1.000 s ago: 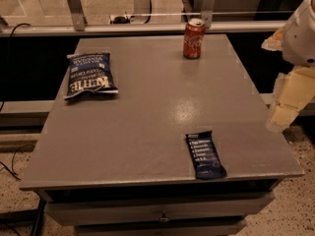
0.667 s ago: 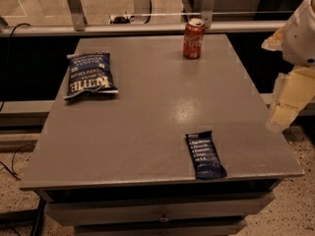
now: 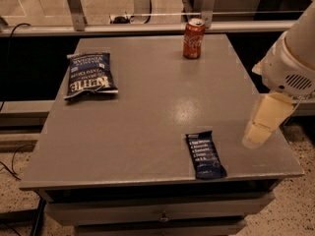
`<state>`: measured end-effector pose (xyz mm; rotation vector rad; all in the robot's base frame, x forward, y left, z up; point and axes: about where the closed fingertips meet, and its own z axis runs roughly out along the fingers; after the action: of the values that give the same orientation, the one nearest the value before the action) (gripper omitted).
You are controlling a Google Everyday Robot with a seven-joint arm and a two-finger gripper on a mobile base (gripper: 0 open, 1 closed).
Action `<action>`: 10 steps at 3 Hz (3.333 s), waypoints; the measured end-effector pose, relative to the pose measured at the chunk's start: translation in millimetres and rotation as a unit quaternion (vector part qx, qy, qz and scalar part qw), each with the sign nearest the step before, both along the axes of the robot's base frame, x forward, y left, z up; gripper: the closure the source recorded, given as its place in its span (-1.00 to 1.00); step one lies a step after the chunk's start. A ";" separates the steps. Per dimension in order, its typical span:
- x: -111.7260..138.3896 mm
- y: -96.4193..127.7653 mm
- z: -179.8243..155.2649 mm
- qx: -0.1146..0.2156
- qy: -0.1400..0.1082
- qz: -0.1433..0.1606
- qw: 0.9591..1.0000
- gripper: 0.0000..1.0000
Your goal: Pick rxbar blueberry
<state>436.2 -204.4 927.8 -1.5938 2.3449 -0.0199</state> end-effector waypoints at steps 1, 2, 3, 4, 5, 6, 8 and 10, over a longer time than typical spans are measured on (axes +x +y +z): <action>-7.1 16.9 -22.9 0.018 0.017 -0.037 0.999 -1.00; -13.4 37.5 -43.8 0.035 0.030 -0.068 0.997 -1.00; -16.3 59.1 -70.7 0.043 0.041 -0.089 0.994 -1.00; -17.9 75.6 -96.5 0.046 0.048 -0.104 0.992 -1.00; -19.0 87.1 -110.8 0.047 0.053 -0.115 0.991 -0.65; -18.7 91.9 -115.1 0.049 0.052 -0.124 0.990 -0.17; -18.6 92.1 -101.1 0.049 0.052 -0.124 0.990 0.76; 20.1 112.5 -77.3 0.085 0.009 -0.057 0.995 1.00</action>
Offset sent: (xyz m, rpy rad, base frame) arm -0.0196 0.0655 -0.0762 0.1172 0.0999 -0.2162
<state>456.3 -92.0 850.5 -1.3850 2.3790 0.1644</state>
